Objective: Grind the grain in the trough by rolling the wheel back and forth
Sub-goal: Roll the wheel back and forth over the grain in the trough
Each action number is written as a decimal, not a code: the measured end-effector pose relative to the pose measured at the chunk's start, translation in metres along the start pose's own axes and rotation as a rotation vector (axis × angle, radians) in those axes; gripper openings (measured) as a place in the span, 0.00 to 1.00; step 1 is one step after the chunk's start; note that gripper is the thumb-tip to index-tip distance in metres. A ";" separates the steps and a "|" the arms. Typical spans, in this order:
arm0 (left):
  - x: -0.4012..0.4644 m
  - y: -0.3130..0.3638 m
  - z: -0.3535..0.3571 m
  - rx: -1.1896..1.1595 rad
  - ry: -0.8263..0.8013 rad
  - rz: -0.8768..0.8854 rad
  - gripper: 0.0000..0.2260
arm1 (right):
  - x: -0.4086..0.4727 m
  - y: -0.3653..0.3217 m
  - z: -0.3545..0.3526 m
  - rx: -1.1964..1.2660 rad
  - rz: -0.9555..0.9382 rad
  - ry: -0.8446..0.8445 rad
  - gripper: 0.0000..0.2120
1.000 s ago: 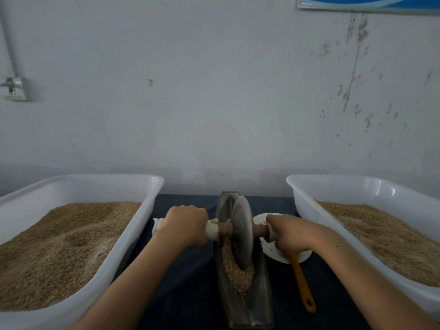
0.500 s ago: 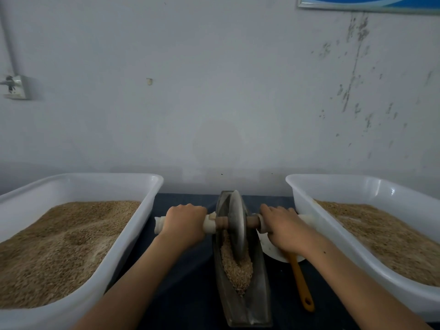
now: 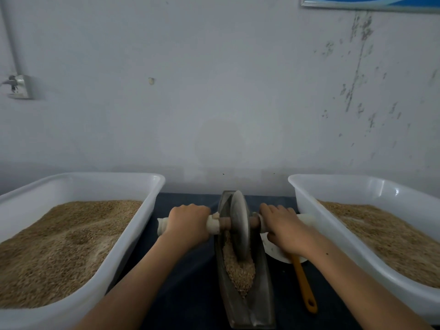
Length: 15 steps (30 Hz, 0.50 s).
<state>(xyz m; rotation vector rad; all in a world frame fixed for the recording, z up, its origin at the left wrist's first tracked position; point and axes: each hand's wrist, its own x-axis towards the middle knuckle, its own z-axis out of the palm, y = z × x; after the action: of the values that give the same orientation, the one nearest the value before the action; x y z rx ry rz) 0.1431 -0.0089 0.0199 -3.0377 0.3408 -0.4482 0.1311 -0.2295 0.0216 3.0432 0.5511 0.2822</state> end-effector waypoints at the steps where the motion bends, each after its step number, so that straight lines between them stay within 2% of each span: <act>1: -0.001 0.002 0.001 0.003 0.042 -0.003 0.07 | 0.000 0.000 0.003 0.000 0.001 0.038 0.16; 3: -0.002 0.004 0.003 0.016 0.104 -0.004 0.06 | 0.001 0.001 0.006 0.021 0.004 0.076 0.15; 6: -0.002 0.002 0.003 0.032 0.095 0.016 0.07 | -0.001 0.002 0.002 0.025 0.001 0.017 0.12; 11: -0.001 -0.004 -0.004 0.005 -0.148 0.062 0.13 | 0.000 0.004 -0.014 0.057 0.028 -0.244 0.08; 15: -0.001 -0.007 -0.007 -0.046 -0.278 0.064 0.16 | -0.004 0.006 -0.024 0.142 0.008 -0.330 0.06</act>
<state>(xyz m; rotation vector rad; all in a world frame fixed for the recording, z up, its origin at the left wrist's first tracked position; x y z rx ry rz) 0.1419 -0.0021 0.0271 -3.0649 0.4341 -0.0126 0.1246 -0.2366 0.0451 3.1269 0.5548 -0.2668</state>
